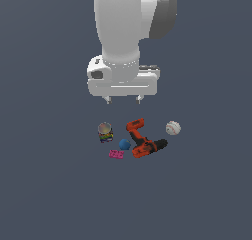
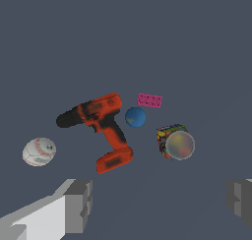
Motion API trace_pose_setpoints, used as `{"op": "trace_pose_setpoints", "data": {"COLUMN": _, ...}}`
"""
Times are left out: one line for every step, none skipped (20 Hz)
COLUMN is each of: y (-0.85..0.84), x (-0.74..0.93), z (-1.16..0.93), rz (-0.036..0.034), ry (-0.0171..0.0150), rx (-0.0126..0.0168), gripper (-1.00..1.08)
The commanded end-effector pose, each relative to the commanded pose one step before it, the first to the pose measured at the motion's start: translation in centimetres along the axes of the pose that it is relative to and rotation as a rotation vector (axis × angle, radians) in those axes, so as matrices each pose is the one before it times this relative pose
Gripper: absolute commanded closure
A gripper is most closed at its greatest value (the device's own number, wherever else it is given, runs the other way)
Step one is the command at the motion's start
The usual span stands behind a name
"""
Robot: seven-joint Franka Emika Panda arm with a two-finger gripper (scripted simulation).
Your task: Pick up a designated object from a clutter of objects.
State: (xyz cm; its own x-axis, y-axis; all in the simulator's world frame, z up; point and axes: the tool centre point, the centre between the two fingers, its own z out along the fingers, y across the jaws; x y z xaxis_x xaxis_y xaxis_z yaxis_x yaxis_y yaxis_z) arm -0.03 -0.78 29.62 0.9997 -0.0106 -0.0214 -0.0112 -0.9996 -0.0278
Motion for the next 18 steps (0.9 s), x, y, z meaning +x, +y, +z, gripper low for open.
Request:
{"op": "trace_pose_setpoints", "data": {"y": -0.014, "x": -0.021, "z": -0.056, "rz": 0.00466, "ry": 0.00248, "rx": 0.00409, "gripper": -0.92}}
{"op": "trace_pose_setpoints", "data": {"y": -0.02, "x": -0.011, "z": -0.016, "rz": 0.0, "ry": 0.0, "rx": 0.0, "gripper": -0.92}}
{"op": "trace_pose_setpoints", "data": {"y": 0.021, "x": 0.013, "z": 0.021, "rz": -0.00059, "ry": -0.00039, "rx": -0.00067, "gripper": -0.92}}
{"op": "trace_pose_setpoints", "data": {"y": 0.008, "x": 0.02, "z": 0.03, "rz": -0.00232, "ry": -0.00019, "rx": -0.00056, "gripper": -0.92}}
{"op": "trace_pose_setpoints", "data": {"y": 0.014, "x": 0.032, "z": 0.048, "rz": -0.00347, "ry": -0.0001, "rx": -0.00056, "gripper": -0.92}}
{"op": "trace_pose_setpoints", "data": {"y": 0.02, "x": 0.044, "z": 0.066, "rz": -0.00465, "ry": -0.00002, "rx": -0.00058, "gripper": -0.92}}
{"op": "trace_pose_setpoints", "data": {"y": 0.025, "x": 0.056, "z": 0.084, "rz": -0.00587, "ry": 0.00004, "rx": -0.00062, "gripper": -0.92}}
{"op": "trace_pose_setpoints", "data": {"y": 0.03, "x": 0.068, "z": 0.102, "rz": -0.00711, "ry": 0.00009, "rx": -0.00068, "gripper": -0.92}}
{"op": "trace_pose_setpoints", "data": {"y": 0.033, "x": 0.079, "z": 0.12, "rz": -0.00839, "ry": 0.00012, "rx": -0.00077, "gripper": -0.92}}
{"op": "trace_pose_setpoints", "data": {"y": 0.042, "x": 0.09, "z": 0.137, "rz": -0.00953, "ry": 0.00012, "rx": -0.00088, "gripper": -0.92}}
{"op": "trace_pose_setpoints", "data": {"y": 0.047, "x": 0.1, "z": 0.155, "rz": -0.01076, "ry": 0.00009, "rx": -0.00103, "gripper": -0.92}}
{"op": "trace_pose_setpoints", "data": {"y": 0.054, "x": 0.111, "z": 0.175, "rz": -0.01212, "ry": 0.00004, "rx": -0.00121, "gripper": -0.92}}
{"op": "trace_pose_setpoints", "data": {"y": 0.06, "x": 0.121, "z": 0.194, "rz": -0.01341, "ry": 0.0, "rx": -0.00135, "gripper": -0.92}}
{"op": "trace_pose_setpoints", "data": {"y": 0.066, "x": 0.13, "z": 0.212, "rz": -0.01466, "ry": -0.00001, "rx": -0.00145, "gripper": -0.92}}
{"op": "trace_pose_setpoints", "data": {"y": 0.074, "x": 0.139, "z": 0.232, "rz": -0.01593, "ry": -0.00001, "rx": -0.00151, "gripper": -0.92}}
{"op": "trace_pose_setpoints", "data": {"y": 0.082, "x": 0.148, "z": 0.252, "rz": -0.01723, "ry": -0.00002, "rx": -0.00158, "gripper": -0.92}}
{"op": "trace_pose_setpoints", "data": {"y": 0.09, "x": 0.156, "z": 0.273, "rz": -0.01854, "ry": -0.00006, "rx": -0.00167, "gripper": -0.92}}
{"op": "trace_pose_setpoints", "data": {"y": 0.098, "x": 0.164, "z": 0.294, "rz": -0.01989, "ry": -0.0001, "rx": -0.00175, "gripper": -0.92}}
